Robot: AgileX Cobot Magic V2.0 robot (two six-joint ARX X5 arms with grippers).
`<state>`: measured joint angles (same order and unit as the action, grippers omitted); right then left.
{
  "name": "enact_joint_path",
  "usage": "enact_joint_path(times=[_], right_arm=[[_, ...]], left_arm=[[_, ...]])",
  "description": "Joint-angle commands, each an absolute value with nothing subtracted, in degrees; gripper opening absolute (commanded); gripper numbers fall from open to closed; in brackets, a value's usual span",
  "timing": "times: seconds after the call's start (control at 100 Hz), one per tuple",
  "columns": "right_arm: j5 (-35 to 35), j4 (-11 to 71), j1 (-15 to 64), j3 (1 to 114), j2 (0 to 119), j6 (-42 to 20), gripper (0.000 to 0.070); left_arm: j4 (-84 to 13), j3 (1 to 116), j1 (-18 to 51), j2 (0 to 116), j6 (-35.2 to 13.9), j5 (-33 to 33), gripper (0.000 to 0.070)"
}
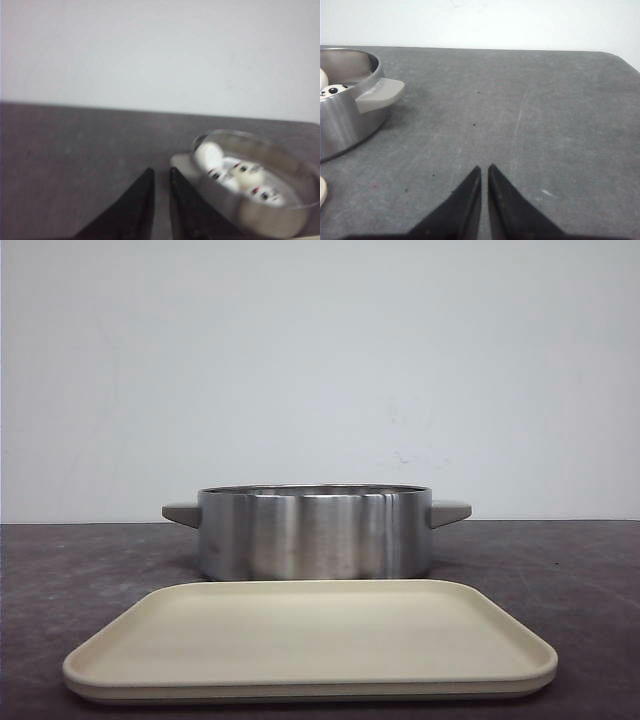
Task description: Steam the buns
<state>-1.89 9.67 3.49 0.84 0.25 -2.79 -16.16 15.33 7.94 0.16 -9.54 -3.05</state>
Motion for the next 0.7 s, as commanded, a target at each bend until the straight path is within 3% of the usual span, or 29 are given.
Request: enact_joint_path(times=[0.0,0.13,0.44,0.69], right_arm=[[-1.9,9.0,3.7,0.7,0.2,-2.6,0.0017],[-1.8,9.1,3.7,0.7,0.2,-2.6,0.0017],[-1.5,9.0,3.7,0.7,0.2,-2.6,0.0017],[-1.5,9.0,3.7,0.7,0.2,-2.6,0.0017]], left_arm=[[-13.2,11.6,6.5,0.3,-12.0,-3.3,0.0025],[-10.3,6.9,4.3,0.6,-13.4,-3.3,0.0025],[-3.8,1.4,2.1,0.2,-10.9,-3.5,0.0025],[-5.3,0.8,1.3,0.2,-5.8,-3.4,0.0025]])
